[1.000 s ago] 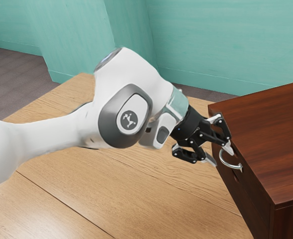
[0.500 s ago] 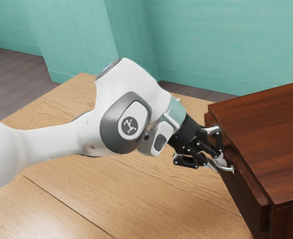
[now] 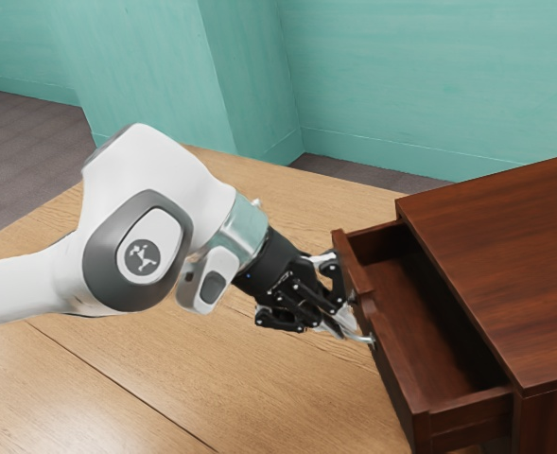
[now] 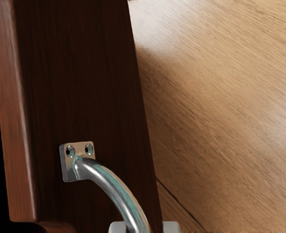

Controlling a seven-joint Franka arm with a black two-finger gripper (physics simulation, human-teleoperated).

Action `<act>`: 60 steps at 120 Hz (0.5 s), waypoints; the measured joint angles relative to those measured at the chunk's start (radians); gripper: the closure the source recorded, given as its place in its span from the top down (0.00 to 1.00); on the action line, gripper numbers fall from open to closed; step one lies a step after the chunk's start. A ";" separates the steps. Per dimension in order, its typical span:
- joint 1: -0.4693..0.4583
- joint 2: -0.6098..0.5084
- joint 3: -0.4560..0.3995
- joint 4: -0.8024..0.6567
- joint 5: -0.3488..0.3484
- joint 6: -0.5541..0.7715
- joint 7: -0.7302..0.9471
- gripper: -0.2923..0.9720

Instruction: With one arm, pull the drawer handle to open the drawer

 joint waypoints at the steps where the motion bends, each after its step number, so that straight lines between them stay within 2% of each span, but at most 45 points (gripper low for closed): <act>1: 0.000 -0.005 0.001 -0.004 0.001 0.000 0.000 0.20; 29: 0.002 -0.080 0.023 -0.087 0.034 0.004 0.018 0.24; 60: -0.011 -0.200 0.054 -0.182 0.072 0.001 0.028 0.20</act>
